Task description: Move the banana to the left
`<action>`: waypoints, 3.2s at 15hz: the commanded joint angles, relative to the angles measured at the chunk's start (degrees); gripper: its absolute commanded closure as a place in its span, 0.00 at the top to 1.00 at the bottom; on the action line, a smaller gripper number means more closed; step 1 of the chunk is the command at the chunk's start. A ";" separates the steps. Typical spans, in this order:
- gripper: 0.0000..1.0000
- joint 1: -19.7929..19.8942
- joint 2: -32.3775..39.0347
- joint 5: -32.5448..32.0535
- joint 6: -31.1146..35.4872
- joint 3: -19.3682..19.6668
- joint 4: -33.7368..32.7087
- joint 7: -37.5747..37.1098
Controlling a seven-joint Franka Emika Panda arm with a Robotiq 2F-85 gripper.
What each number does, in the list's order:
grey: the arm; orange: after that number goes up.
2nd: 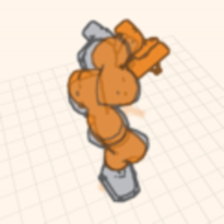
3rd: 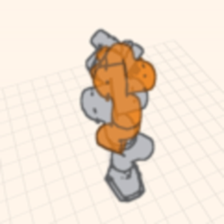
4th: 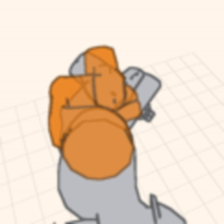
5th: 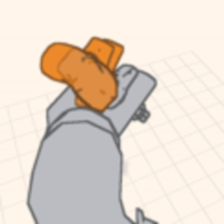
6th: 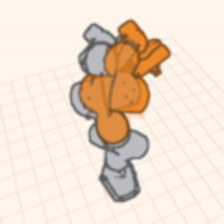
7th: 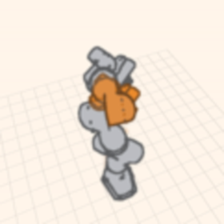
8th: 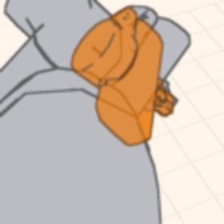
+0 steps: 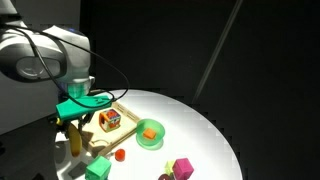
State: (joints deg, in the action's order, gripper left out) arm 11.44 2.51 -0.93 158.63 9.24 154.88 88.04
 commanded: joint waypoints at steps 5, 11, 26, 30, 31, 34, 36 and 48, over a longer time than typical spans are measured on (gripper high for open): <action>0.40 -0.01 -0.09 -0.20 -0.12 -0.01 0.15 -0.08; 0.40 -0.01 -0.09 -0.20 -0.12 -0.01 0.15 -0.08; 0.15 0.65 5.78 -0.91 5.40 -1.11 -1.15 -0.99; 0.15 0.66 7.02 -1.33 5.60 -1.41 -2.08 -1.62; 0.15 0.70 7.34 -1.36 5.60 -1.47 -2.34 -1.71; 0.15 0.86 8.34 -1.29 5.55 -1.66 -3.34 -1.99; 0.15 1.00 8.89 -1.31 5.46 -1.76 -3.96 -2.15; 0.66 1.65 10.96 -1.62 5.09 -1.85 -5.71 -3.18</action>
State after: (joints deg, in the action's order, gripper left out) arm 12.03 12.97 -1.01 163.30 8.03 150.08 86.97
